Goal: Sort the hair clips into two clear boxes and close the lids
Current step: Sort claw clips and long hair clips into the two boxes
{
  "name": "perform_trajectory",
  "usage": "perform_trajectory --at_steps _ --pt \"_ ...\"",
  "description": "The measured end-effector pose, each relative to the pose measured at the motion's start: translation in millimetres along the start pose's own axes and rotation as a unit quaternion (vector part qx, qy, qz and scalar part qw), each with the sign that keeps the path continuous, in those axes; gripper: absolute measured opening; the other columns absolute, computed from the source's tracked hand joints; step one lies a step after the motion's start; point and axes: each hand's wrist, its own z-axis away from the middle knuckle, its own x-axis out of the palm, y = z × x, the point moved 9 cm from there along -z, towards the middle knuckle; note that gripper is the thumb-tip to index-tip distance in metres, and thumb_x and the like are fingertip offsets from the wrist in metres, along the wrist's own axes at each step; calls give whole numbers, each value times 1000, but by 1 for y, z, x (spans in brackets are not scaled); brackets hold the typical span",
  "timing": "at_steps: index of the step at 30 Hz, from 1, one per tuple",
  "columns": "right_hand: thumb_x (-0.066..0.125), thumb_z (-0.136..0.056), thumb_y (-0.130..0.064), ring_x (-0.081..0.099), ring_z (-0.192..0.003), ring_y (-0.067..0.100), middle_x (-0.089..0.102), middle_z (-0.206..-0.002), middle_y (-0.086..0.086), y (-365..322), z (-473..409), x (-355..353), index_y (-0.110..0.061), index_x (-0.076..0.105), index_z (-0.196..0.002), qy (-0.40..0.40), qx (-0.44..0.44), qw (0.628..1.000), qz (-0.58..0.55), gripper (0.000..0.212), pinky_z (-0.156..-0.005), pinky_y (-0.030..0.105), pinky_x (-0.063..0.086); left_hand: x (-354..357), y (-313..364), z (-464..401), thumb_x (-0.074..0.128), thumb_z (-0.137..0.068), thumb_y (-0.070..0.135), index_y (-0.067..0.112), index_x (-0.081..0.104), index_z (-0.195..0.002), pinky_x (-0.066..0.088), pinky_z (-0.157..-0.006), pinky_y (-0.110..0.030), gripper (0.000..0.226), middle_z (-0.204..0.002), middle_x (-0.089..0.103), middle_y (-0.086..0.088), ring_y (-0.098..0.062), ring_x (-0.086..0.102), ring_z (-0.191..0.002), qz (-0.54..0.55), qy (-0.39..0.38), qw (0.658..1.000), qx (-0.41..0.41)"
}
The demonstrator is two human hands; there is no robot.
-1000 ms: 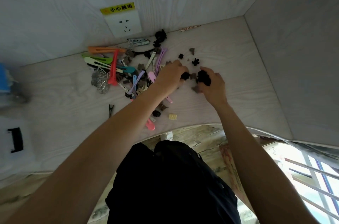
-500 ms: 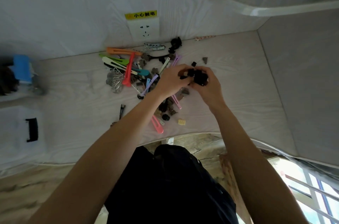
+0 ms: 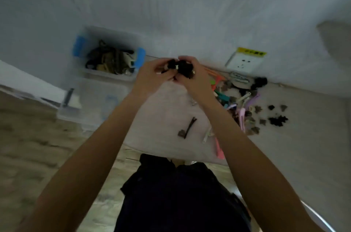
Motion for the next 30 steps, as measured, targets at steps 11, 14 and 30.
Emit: perform_trajectory --at_steps 11,14,30 --pt "65 -78 -8 57 -102 34 58 -111 19 -65 -71 154 -5 57 -116 -99 -78 978 165 38 -89 41 48 -160 -56 -27 61 -85 20 11 62 -111 48 -89 -32 27 -104 68 -11 -24 64 -96 -173 122 976 -46" --pt "62 -83 -13 53 -110 32 47 -128 17 -65 -84 159 -8 52 -125 -78 -77 969 220 43 -93 35 41 -165 -63 -26 63 -82 18 14 62 -113 49 -92 -40 32 -109 66 -11 -27 63 -100 -228 92 969 -35" --pt "53 -86 -6 57 -100 23 64 -108 9 2 31 17 -10 64 -107 77 -72 968 229 24 -85 25 42 -53 21 13 48 -92 16 12 62 -111 43 -86 -26 24 -103 66 -5 -20 58 -97 -263 61 917 292"
